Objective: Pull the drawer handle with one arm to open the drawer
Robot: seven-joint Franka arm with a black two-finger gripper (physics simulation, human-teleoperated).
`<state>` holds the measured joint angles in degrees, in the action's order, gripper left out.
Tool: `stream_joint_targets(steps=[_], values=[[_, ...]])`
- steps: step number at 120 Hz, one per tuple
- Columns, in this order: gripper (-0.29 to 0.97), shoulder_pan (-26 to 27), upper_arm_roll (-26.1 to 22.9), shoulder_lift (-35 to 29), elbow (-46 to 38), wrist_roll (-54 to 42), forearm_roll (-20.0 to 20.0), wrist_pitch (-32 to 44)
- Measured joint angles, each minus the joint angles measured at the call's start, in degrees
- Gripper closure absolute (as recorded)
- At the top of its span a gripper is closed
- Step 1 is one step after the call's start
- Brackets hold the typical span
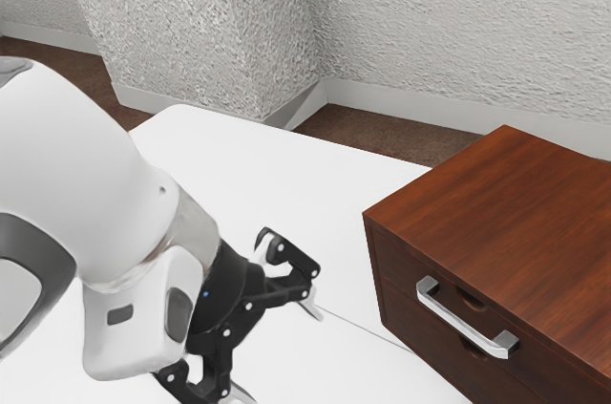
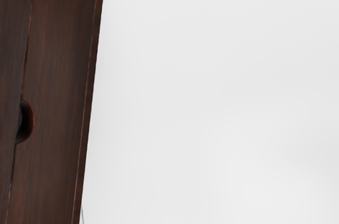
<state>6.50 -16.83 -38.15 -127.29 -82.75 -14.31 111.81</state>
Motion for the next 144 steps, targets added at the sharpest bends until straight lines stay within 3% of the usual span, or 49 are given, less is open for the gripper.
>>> stream_joint_targets(steps=[20, 48, 68, 103, 144], values=[[0.0, 0.0, -1.8, 0.0, -0.3, -0.4, -6.2, 2.5], [0.0, -0.6, -4.4, 2.0, -0.6, 2.1, -8.0, 5.3], [0.0, -0.9, -4.7, 7.8, -0.2, 3.6, -5.1, 9.8], [0.0, -1.0, -4.7, 13.1, 0.7, 5.1, 5.6, 16.1], [0.0, -0.9, -4.5, 15.6, 0.4, 5.9, 8.1, 21.1]])
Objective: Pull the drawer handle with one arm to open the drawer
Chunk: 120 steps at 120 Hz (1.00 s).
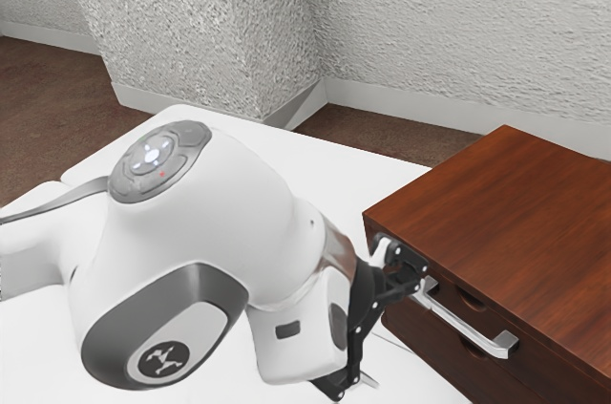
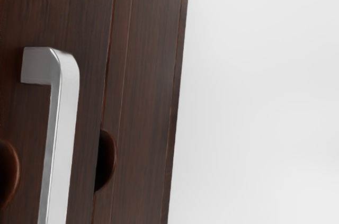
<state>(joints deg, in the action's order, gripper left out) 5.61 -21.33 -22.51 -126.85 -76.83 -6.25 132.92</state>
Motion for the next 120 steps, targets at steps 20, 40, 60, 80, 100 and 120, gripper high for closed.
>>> stream_joint_targets(steps=[20, 40, 60, 80, 100, 120], values=[[0.0, 0.1, 0.0, 2.3, -0.1, 0.3, 0.1, 2.8], [0.0, 0.2, -0.1, 3.9, 0.0, 0.6, 0.0, 5.5], [0.0, 0.3, -0.2, 5.5, 0.1, 0.8, 0.0, 7.3], [0.0, 0.4, -0.2, 6.8, 0.1, 1.1, 0.0, 8.7], [0.0, 0.3, -0.3, 7.9, 0.1, 1.3, 0.1, 9.9], [0.0, 0.3, -0.2, 8.6, 0.0, 1.5, 0.1, 10.6]])
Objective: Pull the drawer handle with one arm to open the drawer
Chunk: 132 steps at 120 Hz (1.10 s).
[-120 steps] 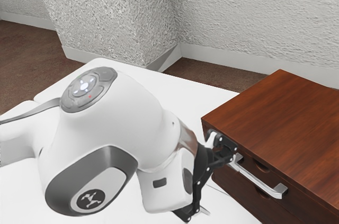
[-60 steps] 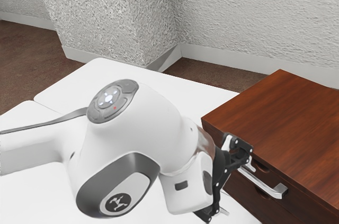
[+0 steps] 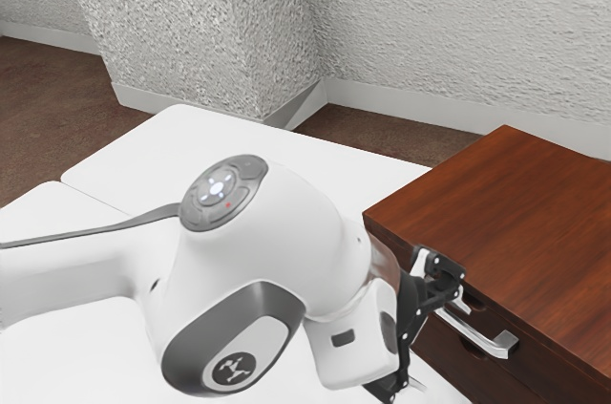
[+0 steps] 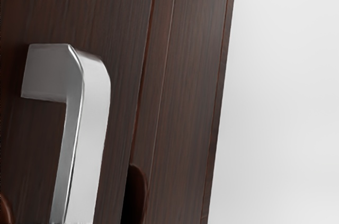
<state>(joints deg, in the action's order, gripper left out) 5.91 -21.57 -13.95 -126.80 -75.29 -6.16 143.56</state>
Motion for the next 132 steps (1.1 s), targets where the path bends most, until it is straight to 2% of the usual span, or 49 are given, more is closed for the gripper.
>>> stream_joint_targets(steps=[28, 60, 103, 132], values=[[-0.01, 0.0, 0.0, 0.6, -0.2, 0.4, 0.0, 0.3], [0.0, -0.1, 0.0, -1.5, -2.2, 0.9, 0.2, -0.3], [0.04, -0.1, 0.0, -7.6, -7.4, 1.7, 0.1, -1.0], [0.0, 0.3, 0.0, -11.8, -11.3, 2.5, 0.1, -1.2]])
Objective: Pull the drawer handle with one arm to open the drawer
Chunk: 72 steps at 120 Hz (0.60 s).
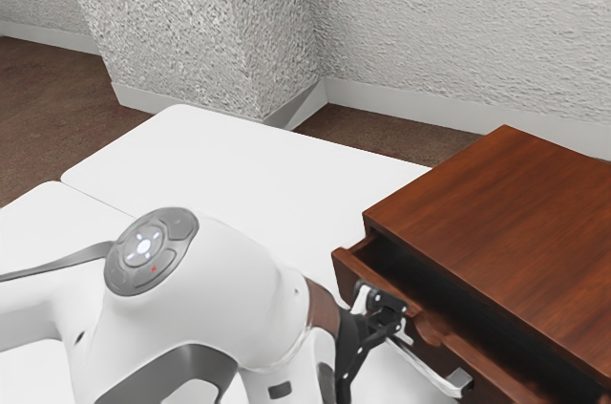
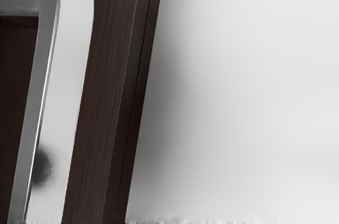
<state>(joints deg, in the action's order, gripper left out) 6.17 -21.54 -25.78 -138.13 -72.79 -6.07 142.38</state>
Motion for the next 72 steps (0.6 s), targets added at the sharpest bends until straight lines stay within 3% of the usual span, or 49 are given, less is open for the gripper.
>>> stream_joint_targets(steps=[72], values=[[-0.01, 1.1, 0.0, -4.2, -3.2, 2.7, -0.4, -1.1]])
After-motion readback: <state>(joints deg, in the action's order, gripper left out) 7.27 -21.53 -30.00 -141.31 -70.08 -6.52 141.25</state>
